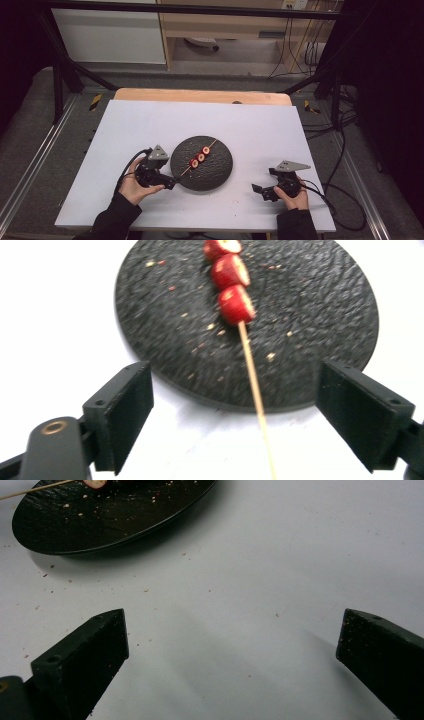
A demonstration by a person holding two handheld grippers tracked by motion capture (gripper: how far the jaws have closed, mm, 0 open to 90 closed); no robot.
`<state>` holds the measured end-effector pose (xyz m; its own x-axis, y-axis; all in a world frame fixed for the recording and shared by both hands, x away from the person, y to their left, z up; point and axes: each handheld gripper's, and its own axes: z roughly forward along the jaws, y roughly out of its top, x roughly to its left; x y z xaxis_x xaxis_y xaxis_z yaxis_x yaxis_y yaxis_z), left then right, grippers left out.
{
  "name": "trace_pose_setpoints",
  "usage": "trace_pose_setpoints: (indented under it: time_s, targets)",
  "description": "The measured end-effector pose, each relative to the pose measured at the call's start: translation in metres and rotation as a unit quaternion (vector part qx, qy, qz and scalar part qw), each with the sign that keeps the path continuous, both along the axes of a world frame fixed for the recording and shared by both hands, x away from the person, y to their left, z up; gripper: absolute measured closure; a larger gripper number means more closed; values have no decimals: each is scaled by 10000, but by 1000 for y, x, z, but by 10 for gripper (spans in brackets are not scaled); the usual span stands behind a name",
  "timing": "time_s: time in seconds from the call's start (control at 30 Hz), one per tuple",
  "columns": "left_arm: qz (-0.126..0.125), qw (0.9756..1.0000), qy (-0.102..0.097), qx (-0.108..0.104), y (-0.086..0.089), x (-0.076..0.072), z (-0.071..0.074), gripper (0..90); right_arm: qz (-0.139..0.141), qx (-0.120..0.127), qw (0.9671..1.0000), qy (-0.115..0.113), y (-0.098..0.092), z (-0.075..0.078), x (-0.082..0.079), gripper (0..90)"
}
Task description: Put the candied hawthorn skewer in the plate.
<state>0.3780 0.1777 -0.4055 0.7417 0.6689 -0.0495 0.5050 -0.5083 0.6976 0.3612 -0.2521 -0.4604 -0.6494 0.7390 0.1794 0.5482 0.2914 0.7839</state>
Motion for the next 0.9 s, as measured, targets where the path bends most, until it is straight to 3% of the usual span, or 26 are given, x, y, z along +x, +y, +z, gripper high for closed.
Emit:
trace_pose_setpoints:
  time_s: [0.13,0.5,0.9]
  targets:
    - [51,9999,-87,-1,18,-4,-1,97,3,-5,10000,18,0,0,0,9]
    - [476,9980,-192,-382,67,-15,-16,92,-28,13,10000,26,0,0,0,6]
    - [690,9963,-229,-468,99,-25,-40,91,-31,-9,10000,29,-1,0,-1,6]
